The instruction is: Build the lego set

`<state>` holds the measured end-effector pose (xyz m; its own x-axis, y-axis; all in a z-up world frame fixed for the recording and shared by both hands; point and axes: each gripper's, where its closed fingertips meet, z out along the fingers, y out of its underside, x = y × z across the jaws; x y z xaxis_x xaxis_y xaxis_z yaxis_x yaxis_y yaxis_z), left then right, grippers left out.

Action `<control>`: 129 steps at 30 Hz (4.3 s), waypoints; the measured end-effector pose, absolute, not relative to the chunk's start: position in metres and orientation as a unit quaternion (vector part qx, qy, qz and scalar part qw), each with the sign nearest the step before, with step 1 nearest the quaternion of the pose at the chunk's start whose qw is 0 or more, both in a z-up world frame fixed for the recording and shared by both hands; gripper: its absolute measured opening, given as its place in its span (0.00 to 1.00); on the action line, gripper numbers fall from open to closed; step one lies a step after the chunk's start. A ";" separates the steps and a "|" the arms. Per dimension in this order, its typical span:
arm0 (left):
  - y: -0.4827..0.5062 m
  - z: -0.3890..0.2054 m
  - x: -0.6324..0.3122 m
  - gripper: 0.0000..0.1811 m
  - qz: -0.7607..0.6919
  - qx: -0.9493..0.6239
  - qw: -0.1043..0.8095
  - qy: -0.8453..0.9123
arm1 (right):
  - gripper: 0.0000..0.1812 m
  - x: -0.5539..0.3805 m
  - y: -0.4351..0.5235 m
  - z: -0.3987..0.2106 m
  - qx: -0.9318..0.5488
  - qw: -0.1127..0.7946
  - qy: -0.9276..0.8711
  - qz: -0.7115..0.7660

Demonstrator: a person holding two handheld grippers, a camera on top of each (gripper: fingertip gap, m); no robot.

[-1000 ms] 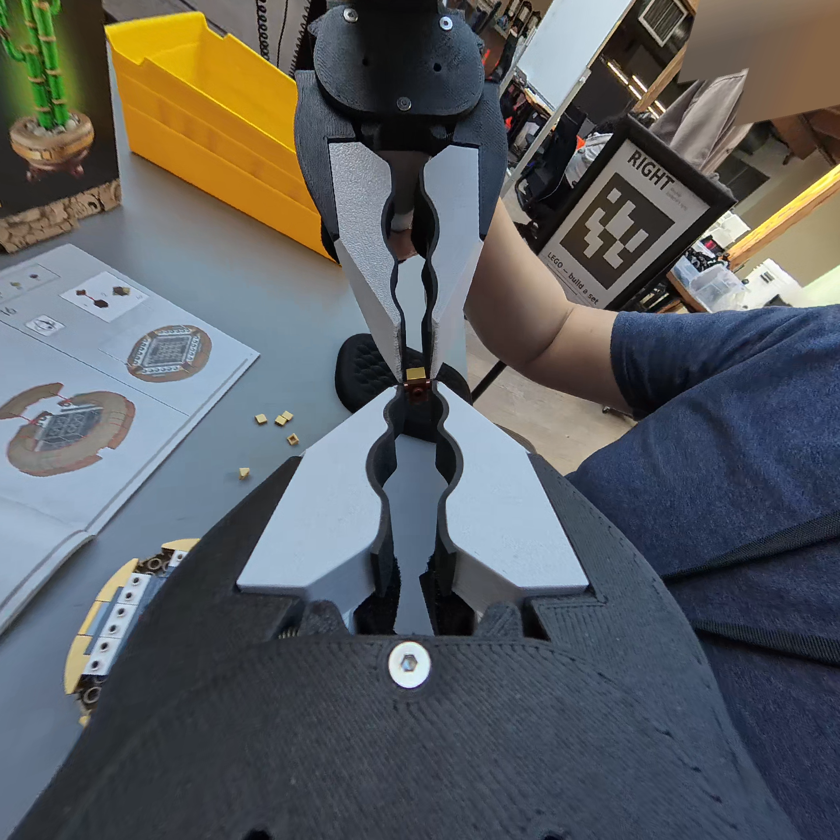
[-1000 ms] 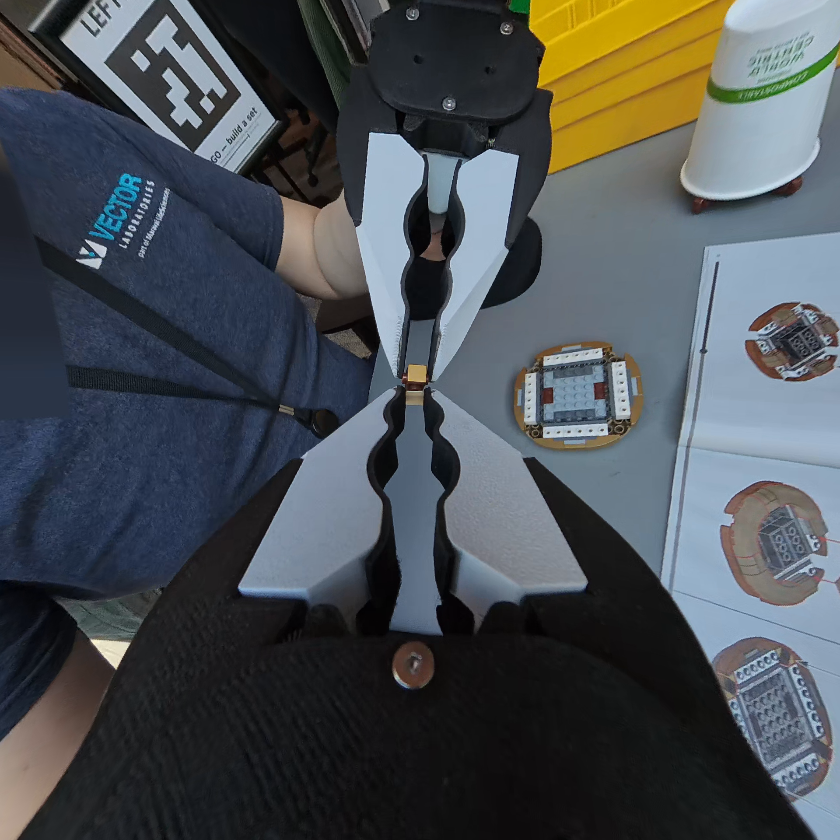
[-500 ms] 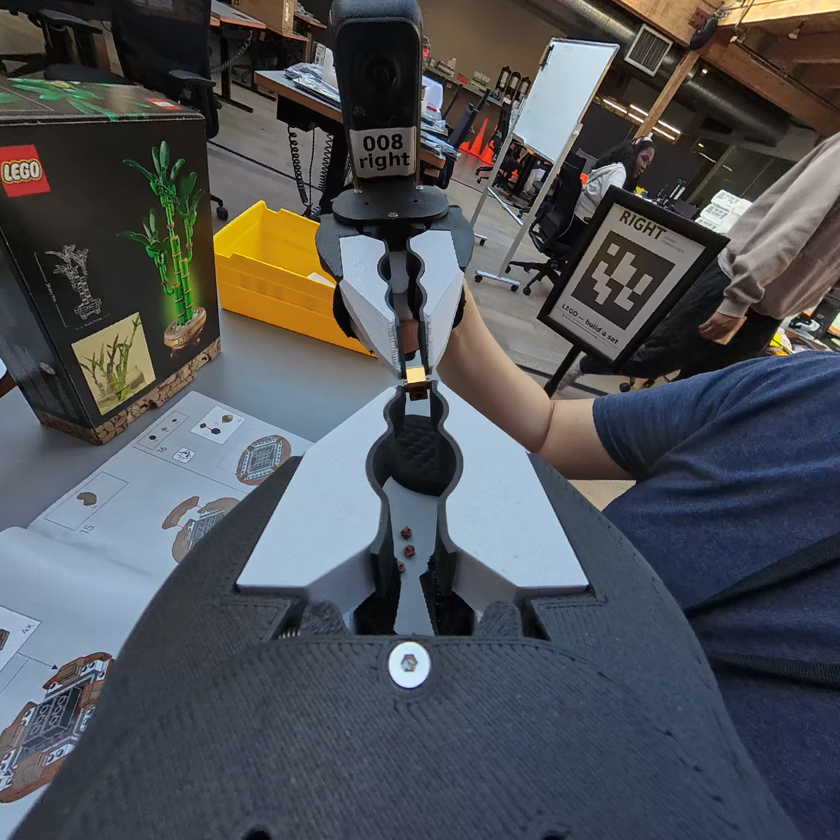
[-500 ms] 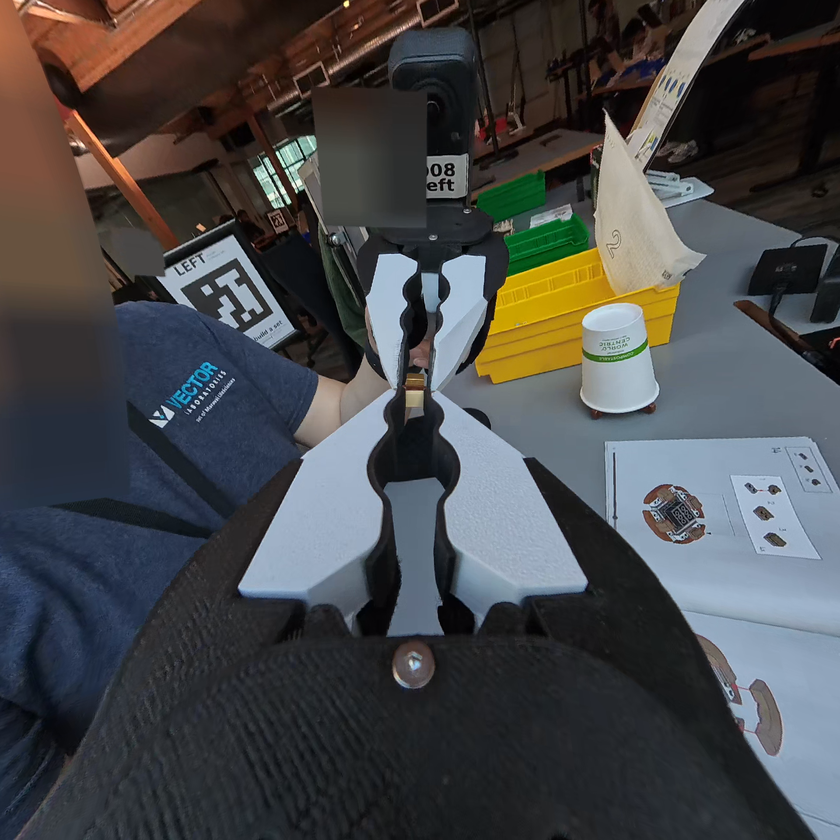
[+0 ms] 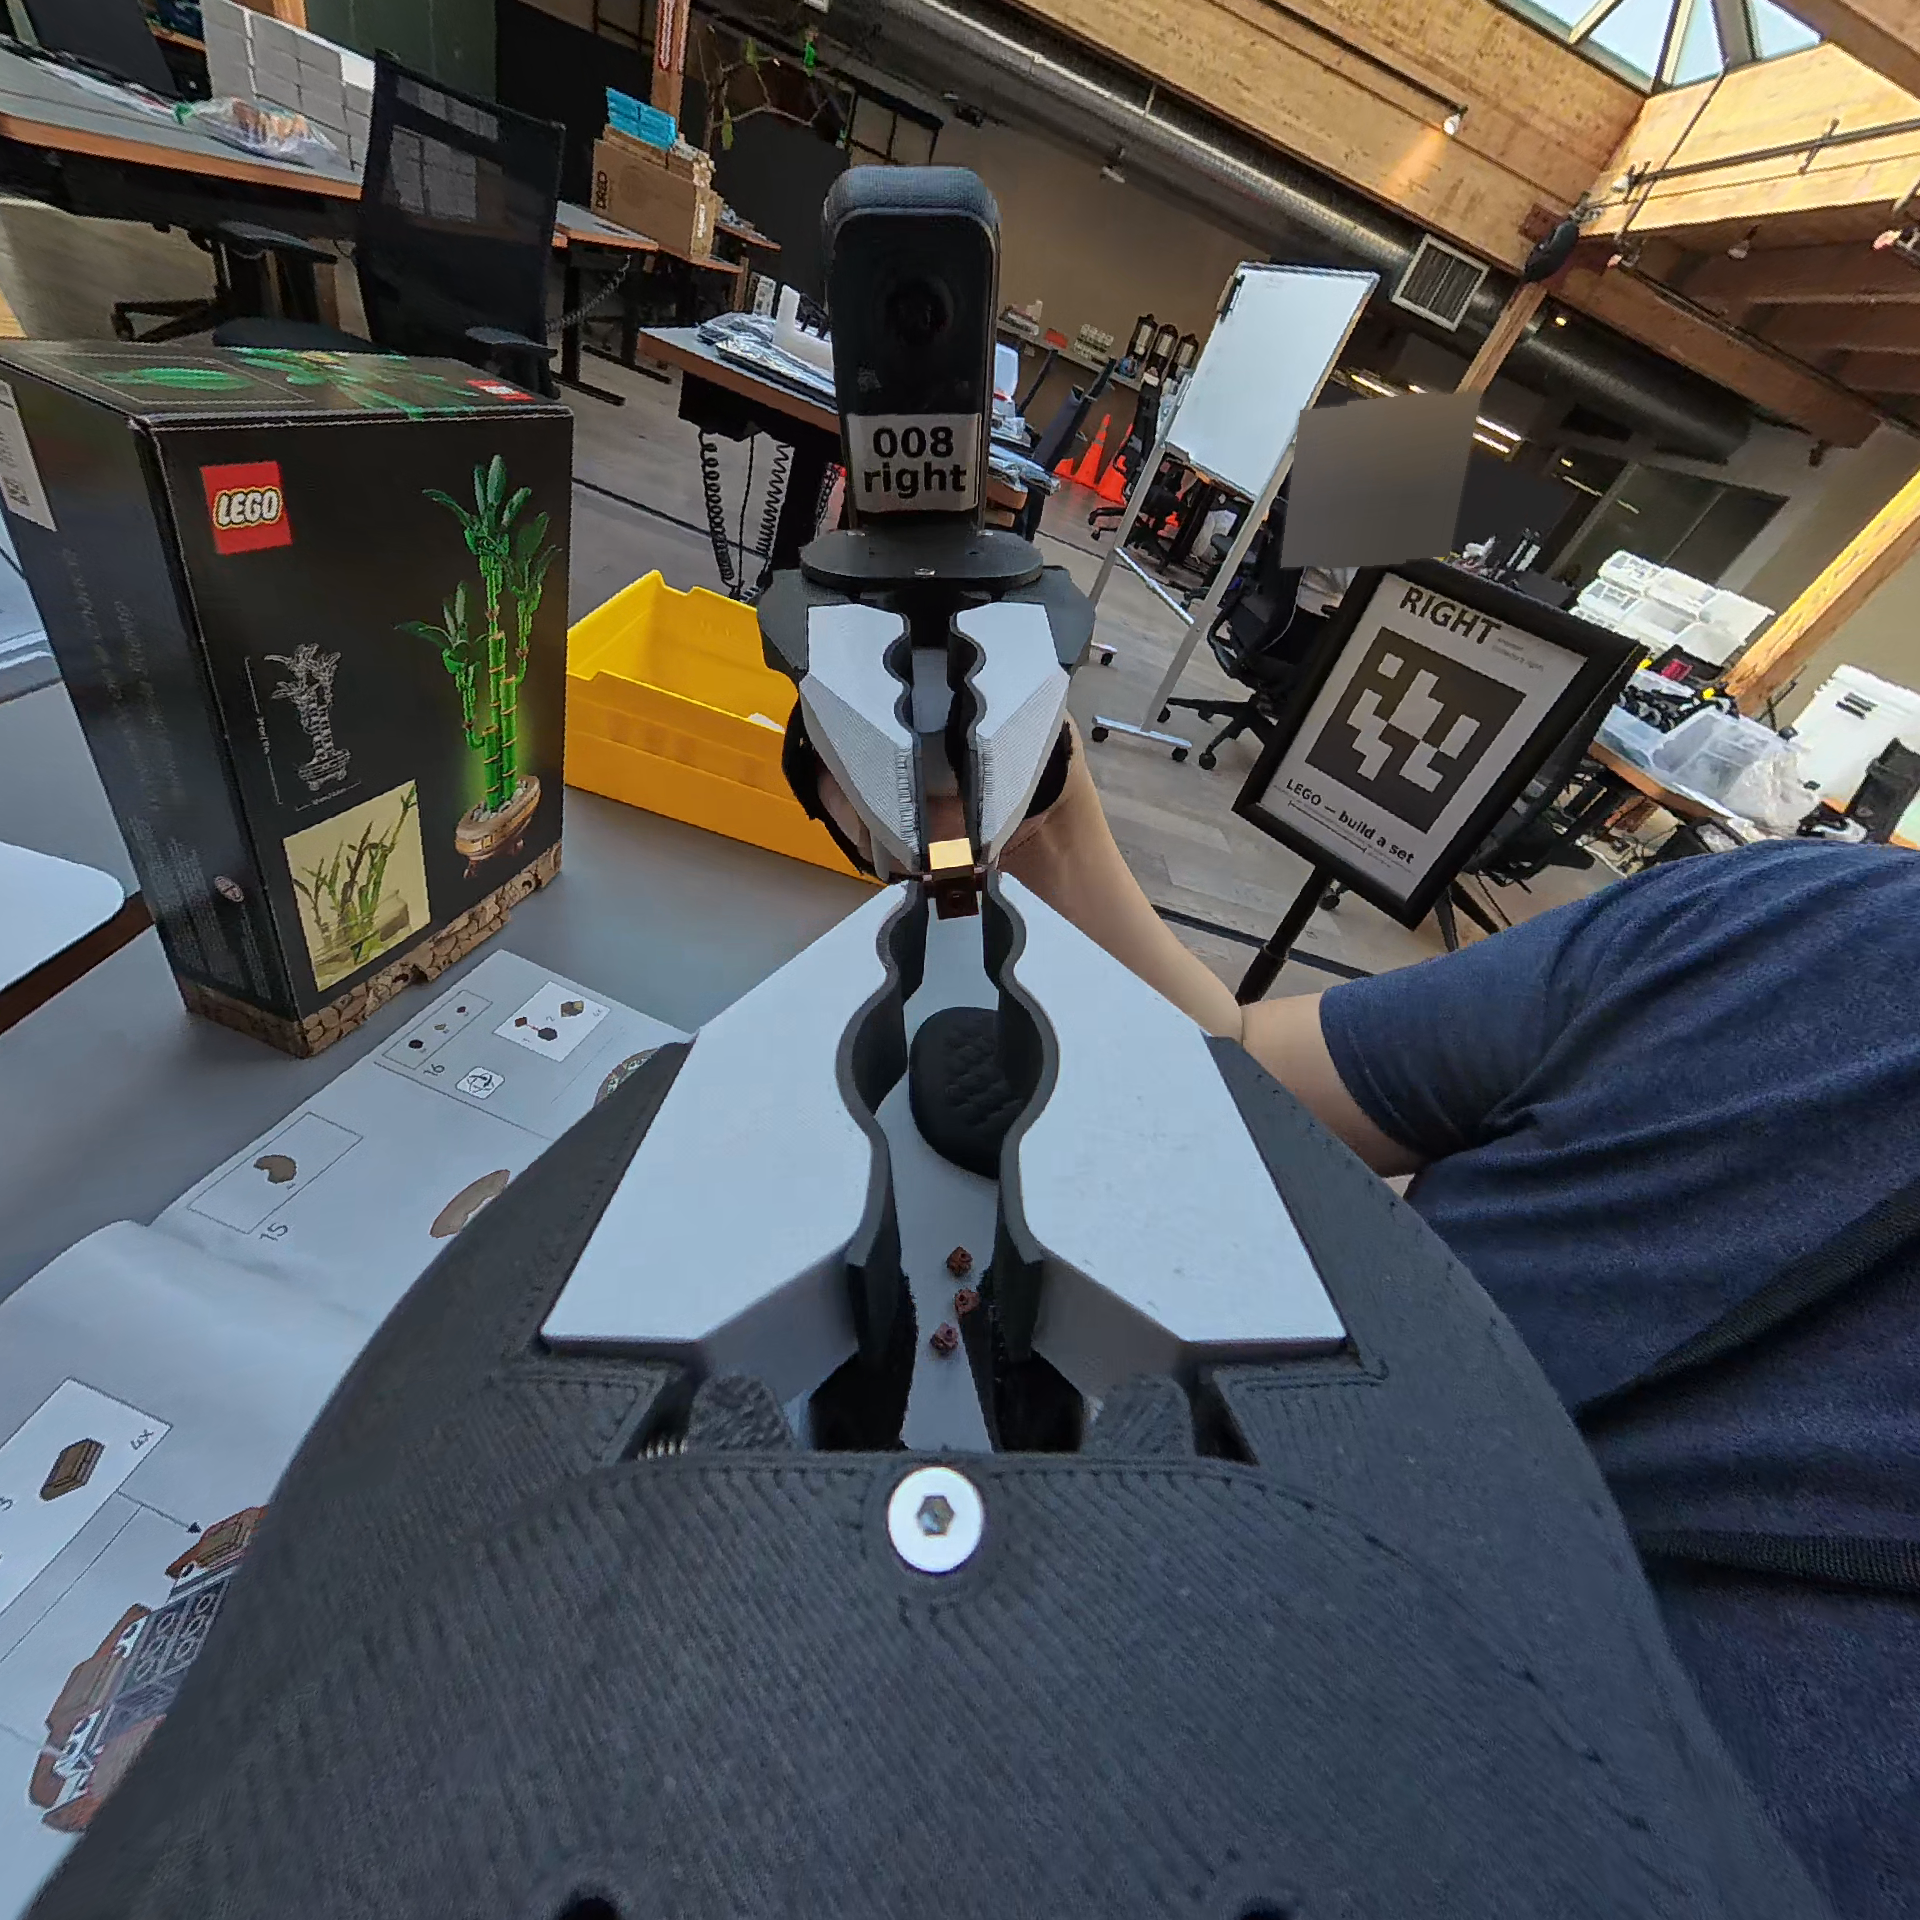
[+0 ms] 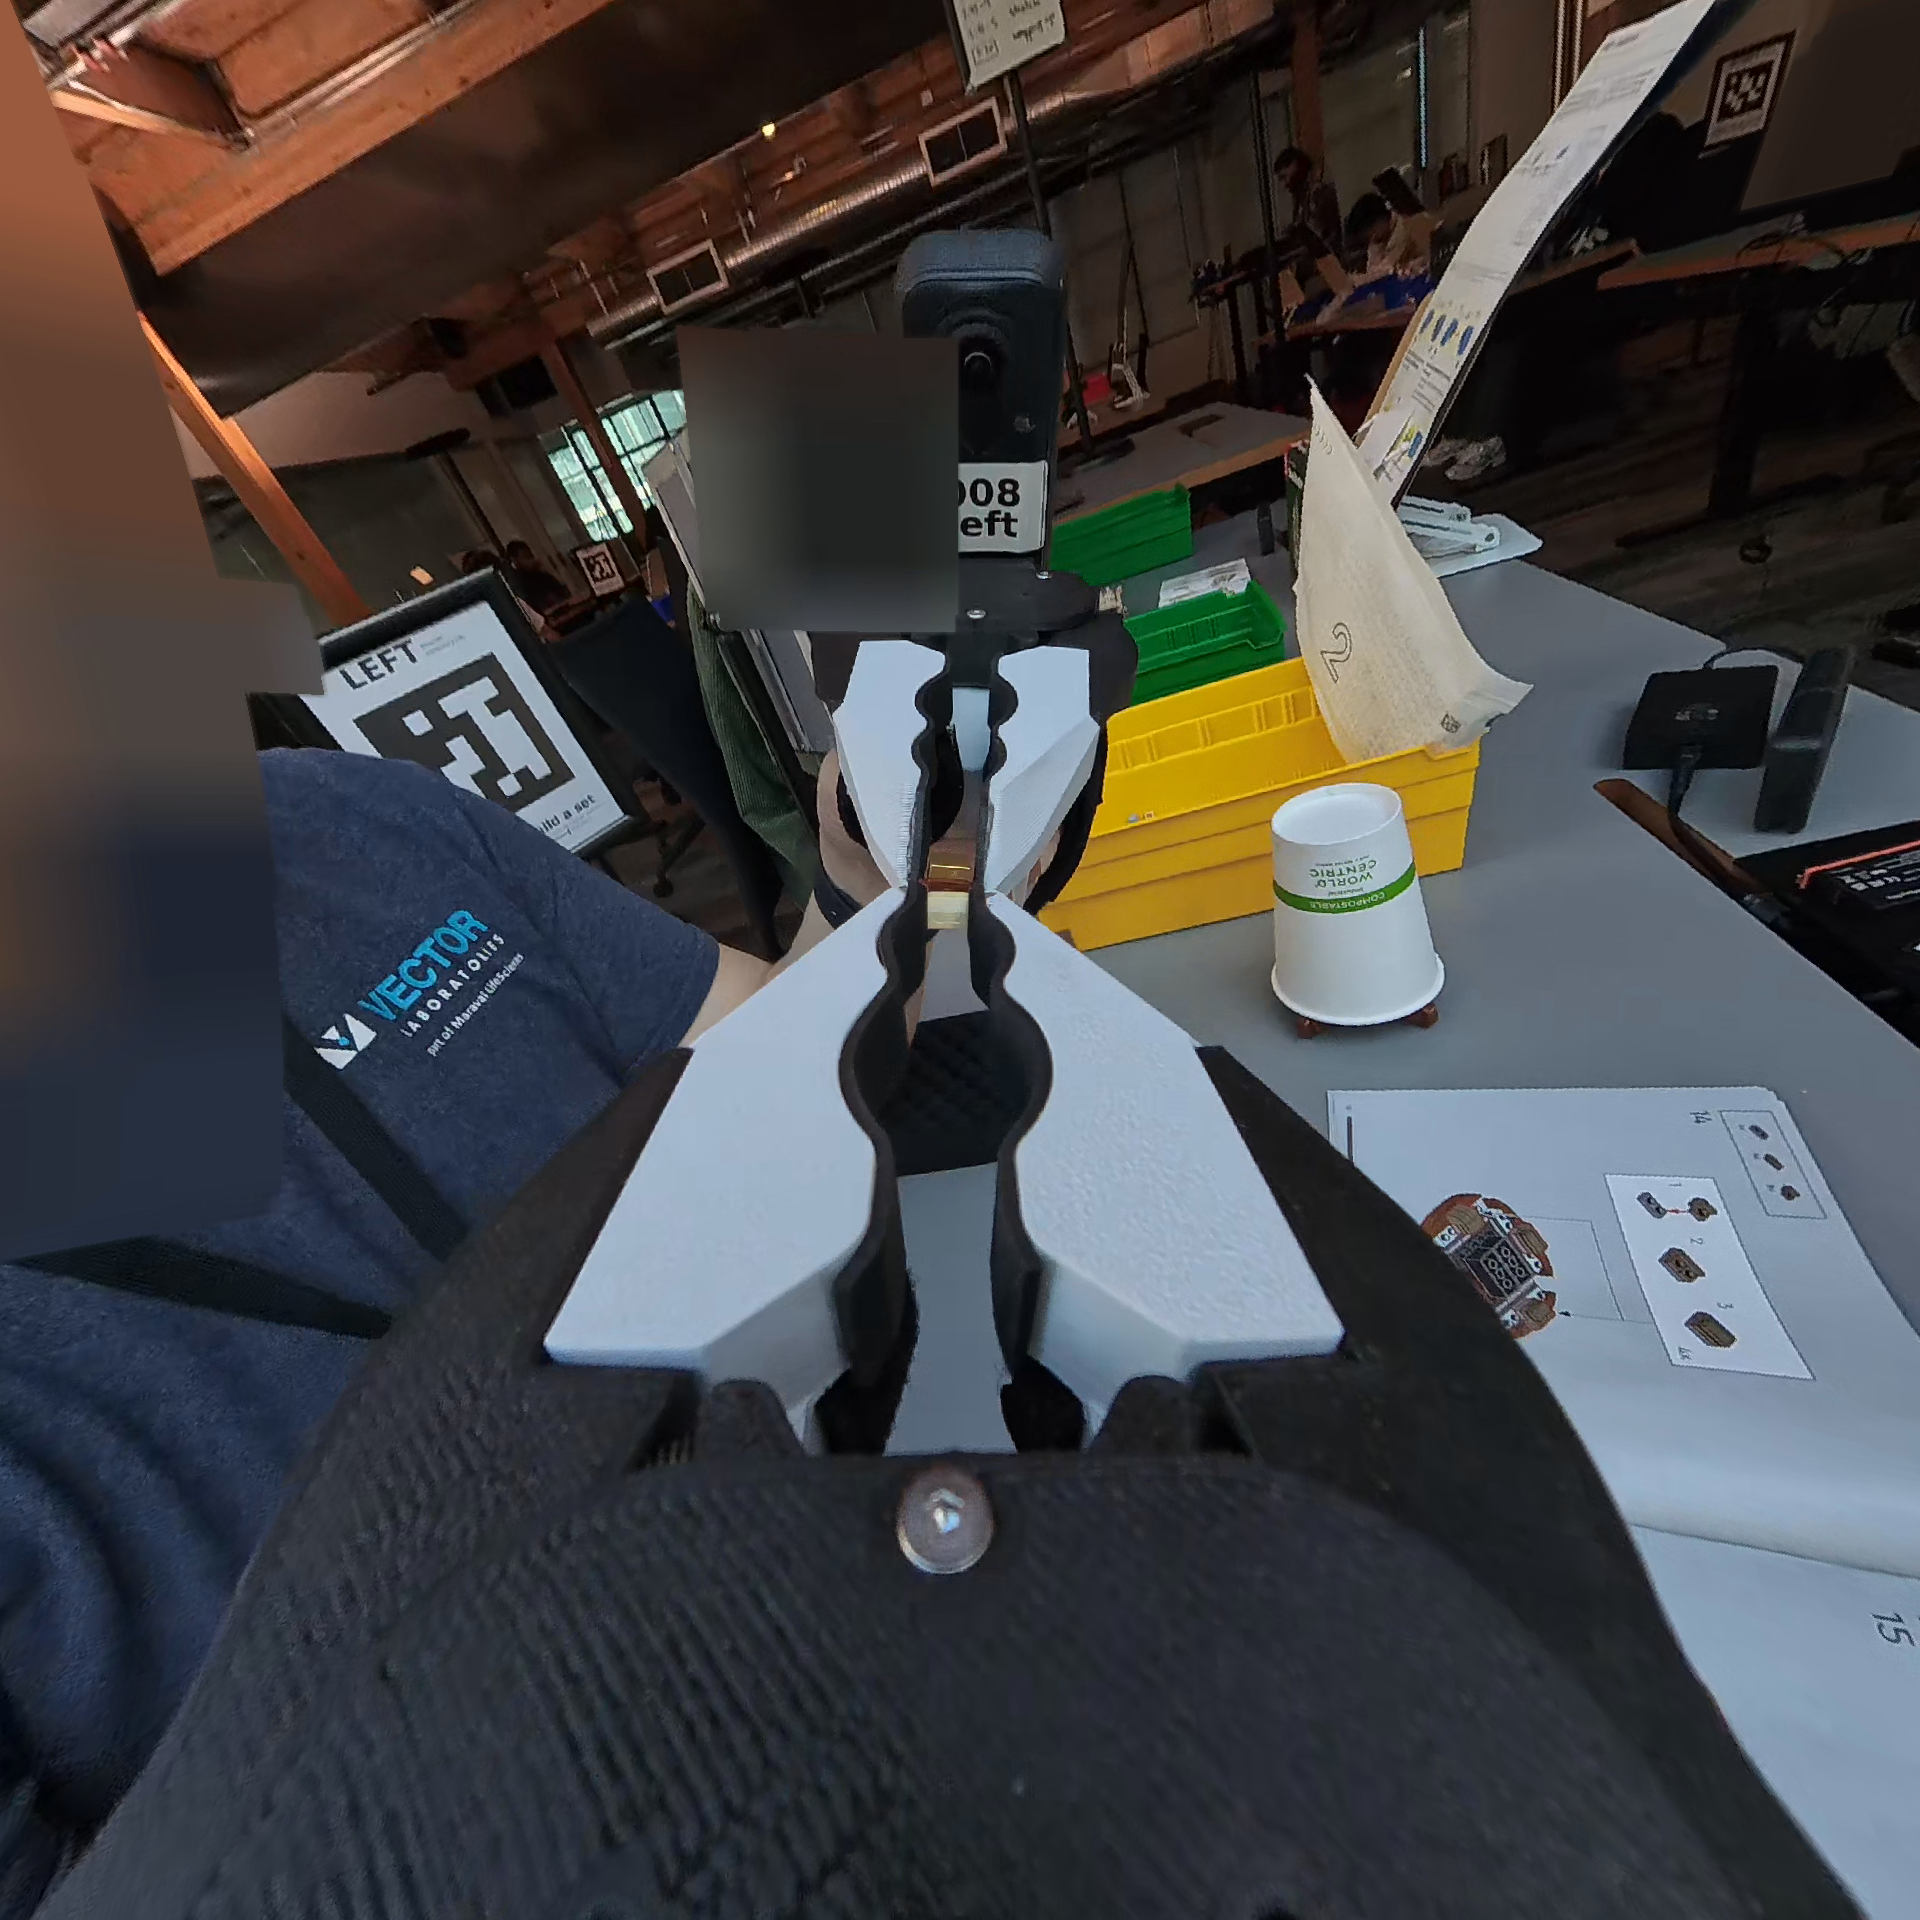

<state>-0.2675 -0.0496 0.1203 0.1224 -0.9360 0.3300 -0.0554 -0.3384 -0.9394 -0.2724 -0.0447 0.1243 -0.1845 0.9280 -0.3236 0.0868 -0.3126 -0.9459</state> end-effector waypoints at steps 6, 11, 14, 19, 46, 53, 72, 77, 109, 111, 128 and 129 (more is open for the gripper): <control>-0.052 0.105 -0.269 0.05 -0.507 -0.646 0.390 0.416 | 0.03 -0.274 -0.047 0.109 -0.555 0.328 -0.502 0.576; -0.050 0.095 -0.266 0.05 -0.511 -0.654 0.368 0.419 | 0.03 -0.271 -0.045 0.098 -0.558 0.302 -0.481 0.604; -0.049 0.091 -0.266 0.05 -0.514 -0.655 0.362 0.419 | 0.03 -0.271 -0.044 0.095 -0.557 0.281 -0.470 0.624; -0.044 0.085 -0.268 0.05 -0.522 -0.661 0.352 0.409 | 0.03 -0.274 -0.038 0.089 -0.563 0.261 -0.451 0.642; -0.036 0.072 -0.266 0.05 -0.545 -0.668 0.321 0.392 | 0.04 -0.272 -0.031 0.073 -0.577 0.225 -0.428 0.658; -0.034 0.070 -0.268 0.05 -0.546 -0.672 0.319 0.385 | 0.03 -0.274 -0.029 0.069 -0.583 0.216 -0.418 0.662; -0.035 0.061 -0.266 0.05 -0.542 -0.681 0.298 0.392 | 0.04 -0.272 -0.028 0.062 -0.590 0.204 -0.417 0.661; -0.033 0.059 -0.267 0.05 -0.542 -0.683 0.296 0.390 | 0.04 -0.272 -0.027 0.059 -0.595 0.200 -0.417 0.657; -0.027 0.054 -0.268 0.05 -0.575 -0.686 0.267 0.356 | 0.04 -0.274 -0.022 0.056 -0.583 0.180 -0.395 0.687; -0.025 0.053 -0.268 0.05 -0.572 -0.689 0.270 0.353 | 0.04 -0.274 -0.020 0.055 -0.587 0.183 -0.391 0.685; -0.021 0.049 -0.271 0.04 -0.550 -0.699 0.282 0.359 | 0.03 -0.278 -0.014 0.051 -0.609 0.211 -0.392 0.656; -0.023 0.048 -0.271 0.05 -0.548 -0.698 0.281 0.366 | 0.03 -0.277 -0.016 0.050 -0.608 0.208 -0.396 0.656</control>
